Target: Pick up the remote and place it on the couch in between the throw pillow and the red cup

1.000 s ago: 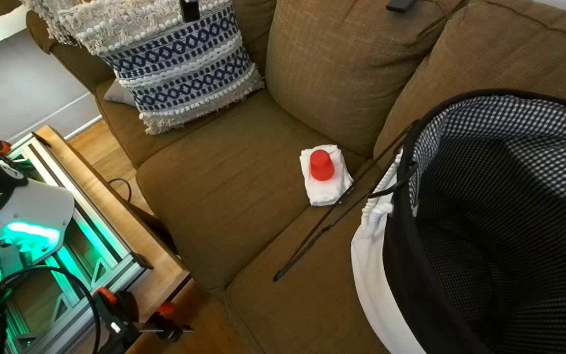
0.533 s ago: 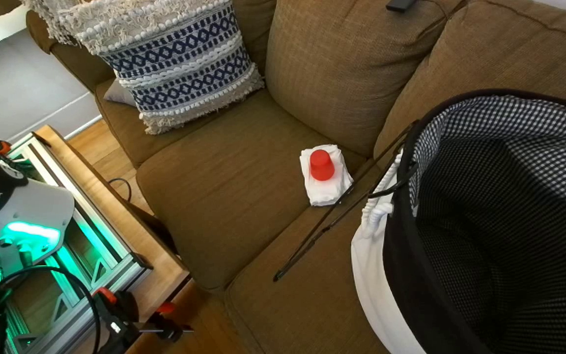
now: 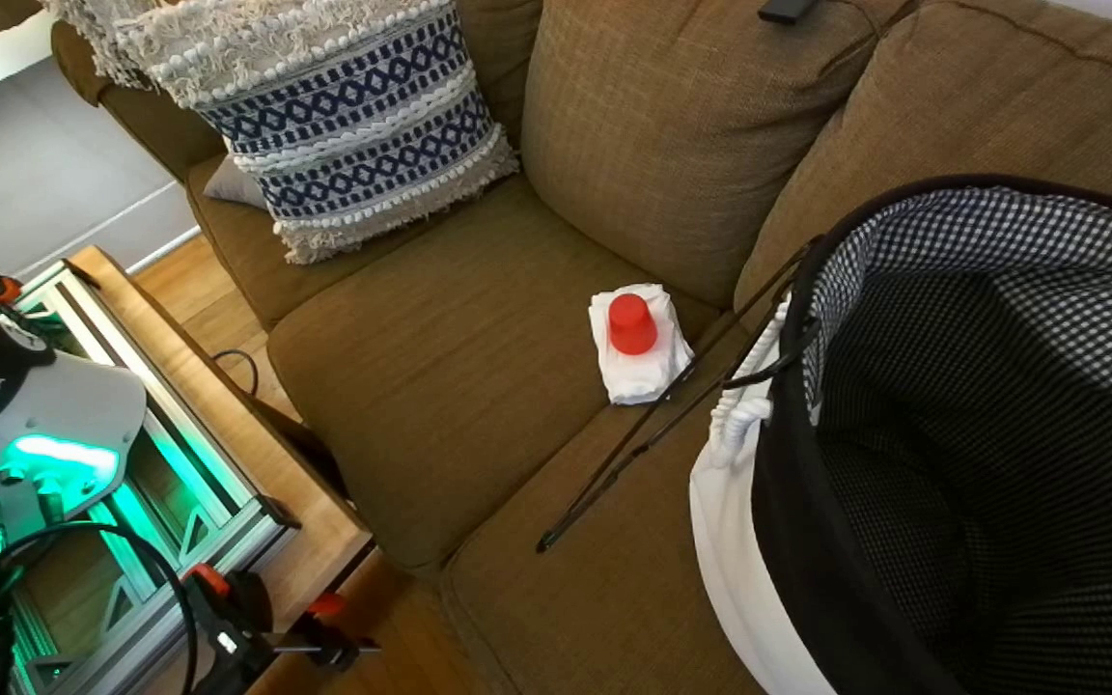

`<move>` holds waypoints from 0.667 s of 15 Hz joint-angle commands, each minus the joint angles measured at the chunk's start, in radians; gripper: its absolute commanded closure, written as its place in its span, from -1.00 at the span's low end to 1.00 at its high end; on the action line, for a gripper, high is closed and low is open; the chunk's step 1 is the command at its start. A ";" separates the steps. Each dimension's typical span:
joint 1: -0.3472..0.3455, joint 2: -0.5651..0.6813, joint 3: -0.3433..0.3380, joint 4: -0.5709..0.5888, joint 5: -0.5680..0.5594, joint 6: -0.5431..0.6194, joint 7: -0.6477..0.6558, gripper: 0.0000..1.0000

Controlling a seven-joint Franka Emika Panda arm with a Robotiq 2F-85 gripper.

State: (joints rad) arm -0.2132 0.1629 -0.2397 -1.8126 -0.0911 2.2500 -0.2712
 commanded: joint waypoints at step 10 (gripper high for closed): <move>-0.017 0.007 0.012 0.041 0.006 -0.031 0.000 -1.00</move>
State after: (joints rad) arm -0.2163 0.1379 -0.2394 -1.8158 -0.0936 2.2497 -0.2705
